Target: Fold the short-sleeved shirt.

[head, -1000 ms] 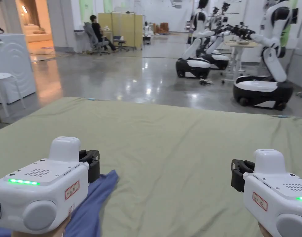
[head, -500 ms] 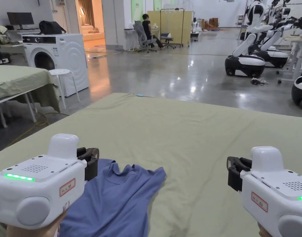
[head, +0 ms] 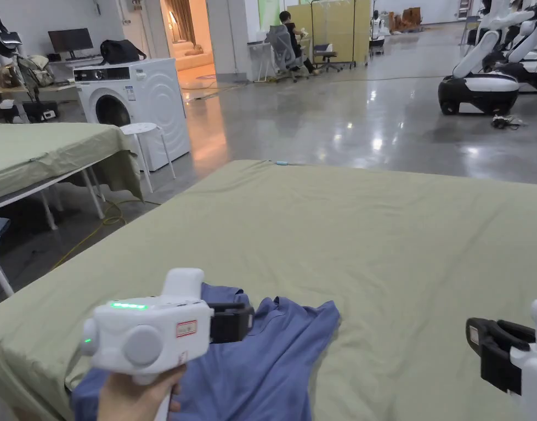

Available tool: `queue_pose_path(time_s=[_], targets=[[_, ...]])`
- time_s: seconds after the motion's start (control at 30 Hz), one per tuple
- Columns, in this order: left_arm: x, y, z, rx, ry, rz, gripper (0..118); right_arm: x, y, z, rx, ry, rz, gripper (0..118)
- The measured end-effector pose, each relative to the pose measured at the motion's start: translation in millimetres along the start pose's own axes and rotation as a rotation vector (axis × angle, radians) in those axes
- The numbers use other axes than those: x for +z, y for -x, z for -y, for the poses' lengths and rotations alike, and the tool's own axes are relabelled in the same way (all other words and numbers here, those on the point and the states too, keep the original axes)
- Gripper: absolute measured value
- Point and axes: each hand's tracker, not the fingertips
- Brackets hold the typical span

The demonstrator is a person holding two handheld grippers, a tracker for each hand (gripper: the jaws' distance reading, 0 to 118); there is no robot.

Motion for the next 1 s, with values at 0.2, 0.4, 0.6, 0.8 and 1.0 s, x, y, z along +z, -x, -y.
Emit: queue_pose_path(time_s=[0.2, 0.4, 0.6, 0.8, 1.0], targets=[[-109.0, 19.3, 5.0, 0.0, 0.257, -0.055, 87, 6.2, -24.7, 19.3, 0.011, 0.06, 0.053, 0], [-138.0, 19.2, 6.7, 0.008, 0.362, -0.12, 79, 11.1, -54.3, 38.3, -0.057, 0.12, 0.129, 0], [-137.2, 15.7, 1.9, -0.004, 0.323, -0.115, 6, 23.4, -62.4, 41.3, -0.084, 0.132, 0.125, 0], [-98.5, 17.0, -30.1, 0.149, 0.189, -0.08, 6, 56.3, -66.8, 36.5, -0.064, 0.099, 0.119, 0], [-25.8, -17.1, -143.9, 0.09, -0.066, 0.013, 6, 76.3, -87.3, 29.2, -0.127, 0.047, 0.145, 0]])
